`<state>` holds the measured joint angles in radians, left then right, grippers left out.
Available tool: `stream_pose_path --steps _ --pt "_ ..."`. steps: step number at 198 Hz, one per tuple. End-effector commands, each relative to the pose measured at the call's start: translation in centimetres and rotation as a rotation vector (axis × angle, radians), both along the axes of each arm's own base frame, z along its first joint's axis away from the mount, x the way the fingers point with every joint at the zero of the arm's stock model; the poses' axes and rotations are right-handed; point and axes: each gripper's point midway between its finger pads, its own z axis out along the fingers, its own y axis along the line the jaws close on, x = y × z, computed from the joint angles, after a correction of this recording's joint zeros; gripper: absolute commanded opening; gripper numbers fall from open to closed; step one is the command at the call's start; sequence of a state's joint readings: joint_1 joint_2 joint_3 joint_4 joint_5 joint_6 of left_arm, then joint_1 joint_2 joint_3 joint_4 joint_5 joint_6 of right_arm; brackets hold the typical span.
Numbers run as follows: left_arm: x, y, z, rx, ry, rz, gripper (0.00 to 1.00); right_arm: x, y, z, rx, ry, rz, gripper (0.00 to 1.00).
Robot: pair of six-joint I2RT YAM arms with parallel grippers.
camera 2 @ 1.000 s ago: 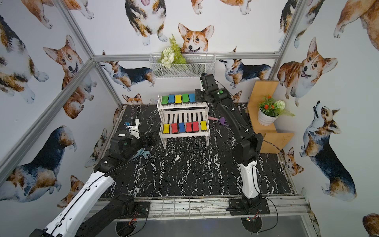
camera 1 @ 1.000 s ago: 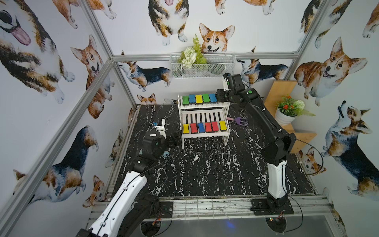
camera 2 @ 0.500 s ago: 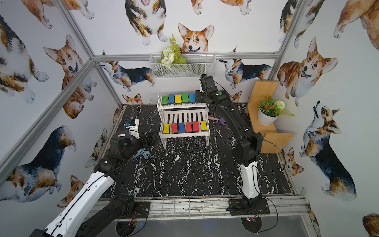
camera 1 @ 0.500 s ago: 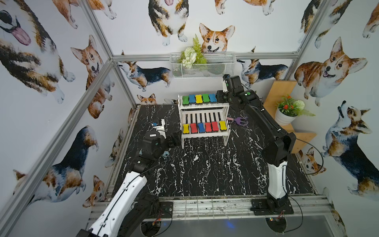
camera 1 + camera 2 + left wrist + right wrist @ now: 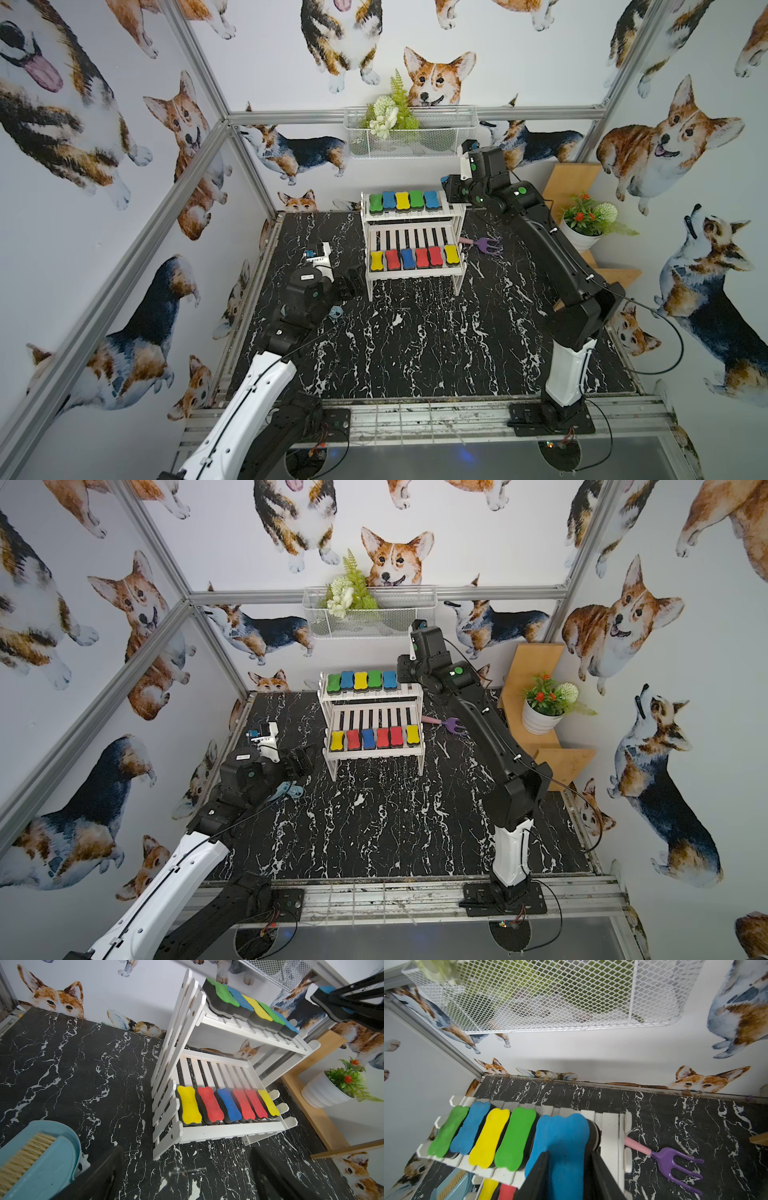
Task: Remove the whiteboard erasers from the shelf
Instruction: Pick up the whiteboard eraser from the shelf, then place the whiteboard eraser at the center of the board.
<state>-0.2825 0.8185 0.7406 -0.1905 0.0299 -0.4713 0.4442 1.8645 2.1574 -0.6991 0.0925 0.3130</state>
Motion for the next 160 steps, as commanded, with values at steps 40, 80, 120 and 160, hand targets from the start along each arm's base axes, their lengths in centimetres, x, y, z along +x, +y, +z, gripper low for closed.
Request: stream_pose_path --steps 40,80,120,160 --pt "-0.1 0.2 0.7 -0.022 -0.022 0.014 0.99 -9.2 -0.8 -2.4 0.180 -0.001 0.040 0.33" --pt "-0.7 0.3 -1.0 -0.013 0.001 0.007 0.99 -16.2 -2.7 -9.2 0.221 0.091 0.025 0.33" --pt "-0.8 0.3 -1.4 -0.013 0.005 0.006 0.99 -21.6 -3.3 -16.2 0.245 0.193 0.032 0.33" --pt "-0.9 0.3 -1.2 -0.016 0.001 0.005 0.99 -24.0 -3.1 -24.2 0.286 0.267 0.040 0.34"
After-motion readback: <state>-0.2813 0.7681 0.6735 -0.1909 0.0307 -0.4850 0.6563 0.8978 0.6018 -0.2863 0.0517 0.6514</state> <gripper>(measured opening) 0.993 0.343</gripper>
